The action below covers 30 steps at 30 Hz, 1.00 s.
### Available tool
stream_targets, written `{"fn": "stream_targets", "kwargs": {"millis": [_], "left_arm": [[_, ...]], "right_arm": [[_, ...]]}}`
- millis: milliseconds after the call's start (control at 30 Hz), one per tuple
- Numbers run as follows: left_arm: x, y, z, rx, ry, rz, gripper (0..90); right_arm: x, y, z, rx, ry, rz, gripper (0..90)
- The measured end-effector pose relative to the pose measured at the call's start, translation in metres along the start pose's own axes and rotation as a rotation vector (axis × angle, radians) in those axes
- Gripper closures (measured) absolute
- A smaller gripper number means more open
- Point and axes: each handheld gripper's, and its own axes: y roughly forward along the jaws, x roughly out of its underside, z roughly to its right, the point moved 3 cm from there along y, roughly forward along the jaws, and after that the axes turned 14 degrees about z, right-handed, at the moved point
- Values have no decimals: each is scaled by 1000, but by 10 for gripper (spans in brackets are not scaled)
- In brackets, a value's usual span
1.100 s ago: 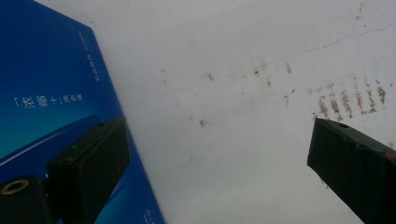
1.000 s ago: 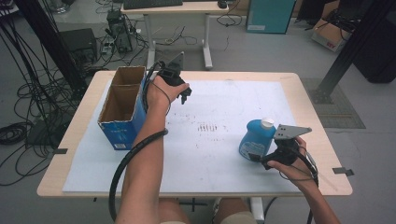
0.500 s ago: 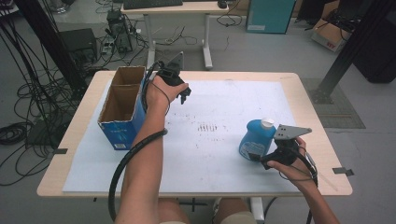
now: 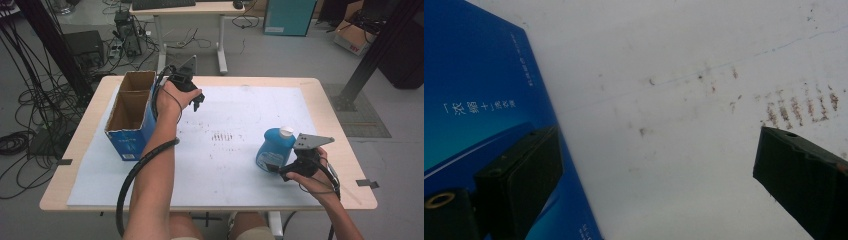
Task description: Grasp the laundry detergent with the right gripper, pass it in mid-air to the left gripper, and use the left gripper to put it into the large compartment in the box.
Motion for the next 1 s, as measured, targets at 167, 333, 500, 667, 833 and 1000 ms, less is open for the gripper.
{"fn": "stream_targets", "kwargs": {"millis": [167,333,500,667,833,1000], "left_arm": [[0,0,0,0,-1,0,63],[0,0,0,0,-1,1,63],[0,0,-1,-1,0,1,63],[1,-1,-2,-4,-1,1,63],[0,-1,-2,-1,-1,0,63],[0,-2,-2,-2,0,2,62]], "right_arm": [[0,0,0,1,0,0,11],[0,0,0,0,1,1,11],[-1,0,0,0,2,3,11],[-1,-1,0,2,-1,2,11],[-1,0,0,6,-1,-1,11],[-1,0,0,8,1,2,11]]}}
